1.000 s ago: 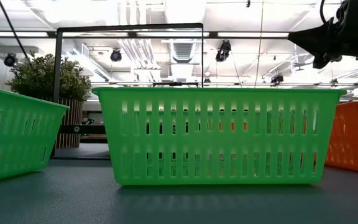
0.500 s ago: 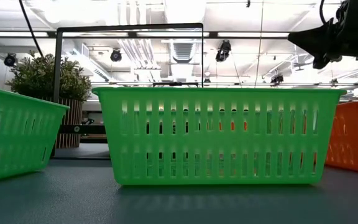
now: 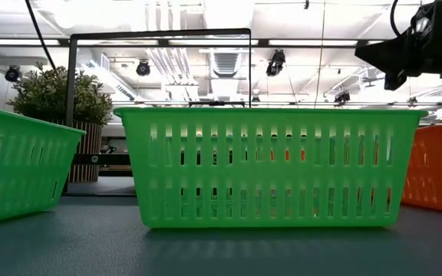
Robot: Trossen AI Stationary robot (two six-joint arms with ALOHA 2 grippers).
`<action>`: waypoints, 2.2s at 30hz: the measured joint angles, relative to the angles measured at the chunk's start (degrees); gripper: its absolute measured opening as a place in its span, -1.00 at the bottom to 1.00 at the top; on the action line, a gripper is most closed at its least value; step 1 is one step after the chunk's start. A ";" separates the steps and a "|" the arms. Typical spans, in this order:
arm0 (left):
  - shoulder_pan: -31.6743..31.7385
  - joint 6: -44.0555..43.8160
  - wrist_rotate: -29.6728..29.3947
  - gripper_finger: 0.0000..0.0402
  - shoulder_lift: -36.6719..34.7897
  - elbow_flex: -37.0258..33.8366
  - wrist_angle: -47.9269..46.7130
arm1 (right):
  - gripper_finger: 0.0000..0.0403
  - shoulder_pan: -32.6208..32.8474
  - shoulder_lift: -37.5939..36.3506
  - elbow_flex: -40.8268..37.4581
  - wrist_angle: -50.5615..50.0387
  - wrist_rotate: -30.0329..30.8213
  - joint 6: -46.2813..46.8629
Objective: Stack baskets on shelf by color
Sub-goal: Put the bottom left green bin on the shelf
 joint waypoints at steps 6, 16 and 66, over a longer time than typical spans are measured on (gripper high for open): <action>1.39 0.01 -0.54 -1.00 -0.16 -0.04 0.53 | -0.96 -0.02 0.00 0.00 0.01 0.32 -0.43; 1.86 0.38 -0.98 -0.59 -0.13 -2.75 -0.83 | -0.96 -0.02 0.00 0.00 0.89 0.33 -0.61; 1.82 11.79 -1.68 -0.99 7.31 7.83 7.12 | -0.96 -0.02 0.00 0.00 2.08 -0.19 0.18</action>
